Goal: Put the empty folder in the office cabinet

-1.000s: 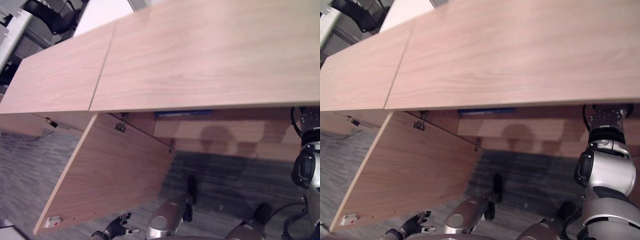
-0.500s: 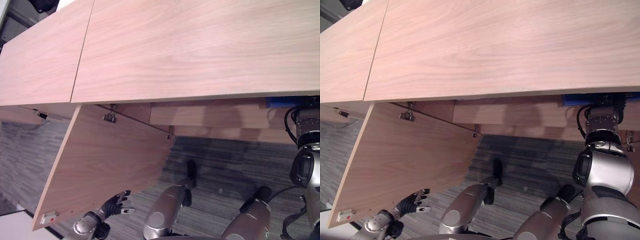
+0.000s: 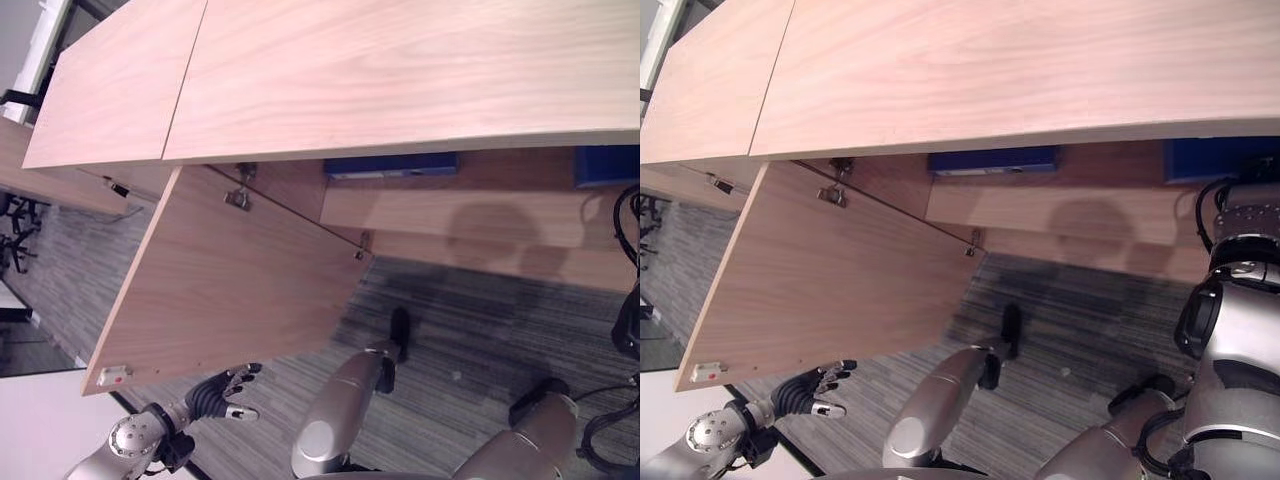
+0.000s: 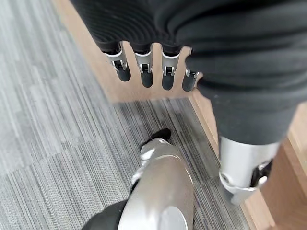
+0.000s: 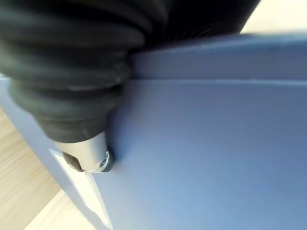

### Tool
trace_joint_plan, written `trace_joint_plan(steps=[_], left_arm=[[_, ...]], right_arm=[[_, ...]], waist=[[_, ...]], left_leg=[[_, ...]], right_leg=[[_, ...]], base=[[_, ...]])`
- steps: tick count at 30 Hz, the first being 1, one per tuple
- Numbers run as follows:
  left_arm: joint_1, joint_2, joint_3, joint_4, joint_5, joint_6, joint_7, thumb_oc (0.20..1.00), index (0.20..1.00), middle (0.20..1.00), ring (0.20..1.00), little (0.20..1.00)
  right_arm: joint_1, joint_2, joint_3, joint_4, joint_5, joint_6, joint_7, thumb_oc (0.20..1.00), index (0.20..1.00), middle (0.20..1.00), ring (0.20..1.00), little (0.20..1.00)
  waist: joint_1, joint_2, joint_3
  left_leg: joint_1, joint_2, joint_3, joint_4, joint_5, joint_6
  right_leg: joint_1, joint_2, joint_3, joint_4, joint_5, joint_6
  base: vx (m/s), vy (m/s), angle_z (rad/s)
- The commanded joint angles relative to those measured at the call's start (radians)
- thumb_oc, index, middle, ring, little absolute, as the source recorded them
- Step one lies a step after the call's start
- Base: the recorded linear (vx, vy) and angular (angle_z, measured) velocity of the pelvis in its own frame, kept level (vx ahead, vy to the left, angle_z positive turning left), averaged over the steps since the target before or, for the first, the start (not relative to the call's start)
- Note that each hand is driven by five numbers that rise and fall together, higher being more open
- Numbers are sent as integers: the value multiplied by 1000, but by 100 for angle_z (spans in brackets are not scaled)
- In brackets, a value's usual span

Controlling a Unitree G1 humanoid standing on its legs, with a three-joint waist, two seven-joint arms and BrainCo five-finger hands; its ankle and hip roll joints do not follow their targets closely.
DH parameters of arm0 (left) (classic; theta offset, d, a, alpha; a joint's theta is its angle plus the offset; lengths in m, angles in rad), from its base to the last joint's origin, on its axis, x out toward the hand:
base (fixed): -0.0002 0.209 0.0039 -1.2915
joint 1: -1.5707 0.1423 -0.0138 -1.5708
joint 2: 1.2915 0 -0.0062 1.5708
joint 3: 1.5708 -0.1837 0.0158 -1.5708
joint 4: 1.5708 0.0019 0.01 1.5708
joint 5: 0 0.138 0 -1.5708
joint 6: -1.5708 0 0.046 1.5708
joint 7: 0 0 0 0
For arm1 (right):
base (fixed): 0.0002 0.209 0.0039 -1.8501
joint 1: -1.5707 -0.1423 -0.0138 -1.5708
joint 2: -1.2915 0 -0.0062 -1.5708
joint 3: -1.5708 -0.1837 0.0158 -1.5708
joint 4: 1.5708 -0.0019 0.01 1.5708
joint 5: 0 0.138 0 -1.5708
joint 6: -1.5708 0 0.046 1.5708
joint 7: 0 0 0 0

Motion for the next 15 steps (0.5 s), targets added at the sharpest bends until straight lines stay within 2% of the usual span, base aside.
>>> trace_joint_plan(steps=[1, 9, 15], left_arm=[[31, 18, 48, 56, -55, 9, -5, 1000, 1000, 1000, 1000, 1000], [30, 81, 55, -9, -134, 13, 12, 1000, 1000, 1000, 1000, 1000], [30, 80, 41, 36, -154, -2, 15, 1000, 1000, 1000, 1000, 1000]], right_arm=[[-108, -103, 87, -63, 14, -32, 30, 200, 200, 200, 200, 200], [-241, -162, 230, -42, -83, 15, 17, 200, 200, 200, 200, 200], [-273, -171, 273, -9, -83, 28, 27, 200, 200, 200, 200, 200]], waist=[[8, 13, -23], [19, 15, -24], [25, 11, -21]], left_leg=[[-40, 89, -18, 195, -249, -85], [-138, 84, -31, 296, -286, -78], [-180, 85, -35, 322, -298, -77]], right_leg=[[6, 35, 85, 15, -63, 99], [-110, 12, 141, 132, -109, 90], [-173, 11, 162, 171, -119, 96]], base=[[17, -14, 14], [16, -21, 7], [7, -11, 0]])
